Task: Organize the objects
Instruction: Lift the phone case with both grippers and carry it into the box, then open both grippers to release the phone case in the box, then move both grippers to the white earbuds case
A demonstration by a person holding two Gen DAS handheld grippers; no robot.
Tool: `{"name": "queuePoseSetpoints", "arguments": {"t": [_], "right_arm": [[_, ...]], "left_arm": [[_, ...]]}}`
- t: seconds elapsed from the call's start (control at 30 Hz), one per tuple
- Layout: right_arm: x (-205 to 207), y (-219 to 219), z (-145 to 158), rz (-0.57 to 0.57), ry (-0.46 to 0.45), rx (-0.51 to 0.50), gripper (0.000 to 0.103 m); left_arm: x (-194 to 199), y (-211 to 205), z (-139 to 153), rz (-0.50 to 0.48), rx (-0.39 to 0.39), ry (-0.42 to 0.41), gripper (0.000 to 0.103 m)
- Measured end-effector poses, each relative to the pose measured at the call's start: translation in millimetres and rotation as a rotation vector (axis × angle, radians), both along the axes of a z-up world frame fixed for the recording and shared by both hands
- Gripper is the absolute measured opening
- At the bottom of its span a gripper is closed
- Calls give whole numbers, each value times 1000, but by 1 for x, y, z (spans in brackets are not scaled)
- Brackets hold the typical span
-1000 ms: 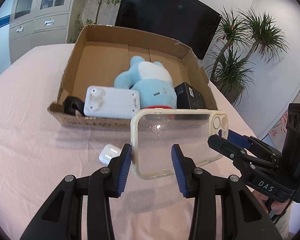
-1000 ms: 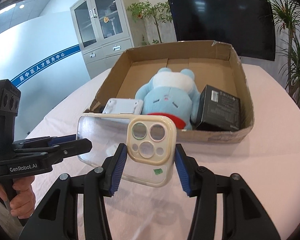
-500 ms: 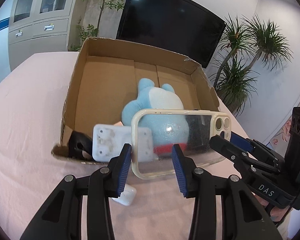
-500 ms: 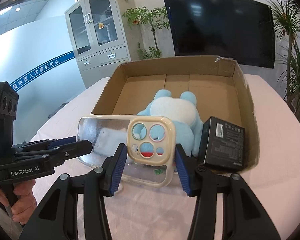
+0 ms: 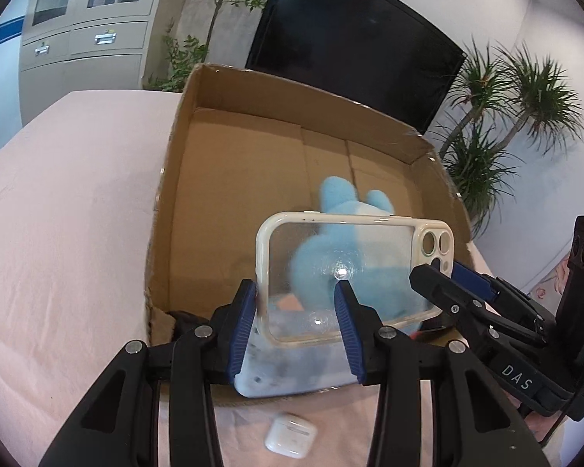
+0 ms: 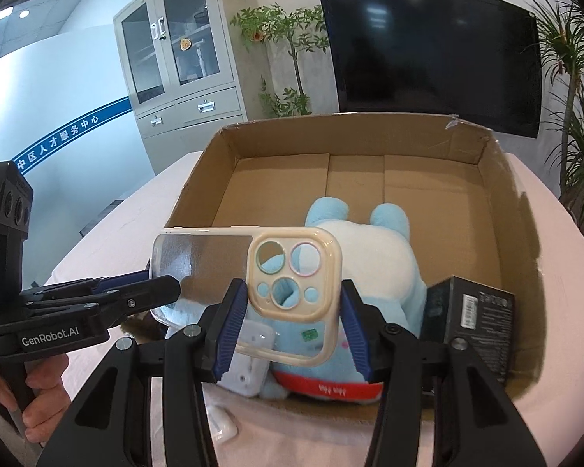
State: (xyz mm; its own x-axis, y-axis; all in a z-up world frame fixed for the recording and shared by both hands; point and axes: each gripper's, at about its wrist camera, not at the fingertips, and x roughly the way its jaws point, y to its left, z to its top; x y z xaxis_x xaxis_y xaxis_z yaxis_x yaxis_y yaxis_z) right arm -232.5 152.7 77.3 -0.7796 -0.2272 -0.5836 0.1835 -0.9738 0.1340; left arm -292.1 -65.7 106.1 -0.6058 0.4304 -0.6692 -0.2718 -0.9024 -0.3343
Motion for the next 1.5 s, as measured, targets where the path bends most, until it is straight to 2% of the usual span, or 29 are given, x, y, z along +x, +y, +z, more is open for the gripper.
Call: {"name": "queuePoseSetpoints", "arguments": {"t": [0.2, 0.27, 0.33, 0.4, 0.47, 0.53, 0.67, 0.73, 0.8, 0.83, 1.03, 1.2, 1.5], "right_arm": [[-29, -24, -18, 0, -1, 39, 46], [-34, -27, -21, 5, 1, 35, 46], [-37, -35, -24, 24, 5, 45, 46], [-36, -48, -28, 35, 3, 113, 46], [-29, -58, -30, -3, 38, 203, 46], [-24, -61, -28, -14, 53, 238, 48], [-9, -54, -20, -25, 56, 214, 62], [0, -50, -16, -34, 61, 201, 67], [10, -45, -13, -38, 58, 184, 74], [16, -42, -12, -40, 58, 175, 74], [47, -26, -15, -88, 50, 169, 79], [73, -6, -31, -109, 8, 121, 79], [107, 29, -70, -127, -77, 116, 79]], "left_arm": [[-28, -15, -25, 53, 16, -39, 39], [-31, -17, -29, 69, -2, -35, 39], [-34, -17, -33, 56, 0, -33, 39], [-35, -15, -37, 61, -10, -42, 39], [-32, -12, -38, 86, -46, -24, 39], [-27, -11, -36, 95, -63, -18, 42], [-8, -14, -28, 109, -45, -17, 53], [1, -15, -24, 118, -41, -12, 67], [14, -18, -20, 118, -20, -2, 75], [21, -20, -18, 116, -12, 5, 77], [56, -14, -26, 100, -48, -2, 78], [79, 3, -49, 79, -76, -11, 78], [99, 40, -94, 44, -217, -43, 78]]}}
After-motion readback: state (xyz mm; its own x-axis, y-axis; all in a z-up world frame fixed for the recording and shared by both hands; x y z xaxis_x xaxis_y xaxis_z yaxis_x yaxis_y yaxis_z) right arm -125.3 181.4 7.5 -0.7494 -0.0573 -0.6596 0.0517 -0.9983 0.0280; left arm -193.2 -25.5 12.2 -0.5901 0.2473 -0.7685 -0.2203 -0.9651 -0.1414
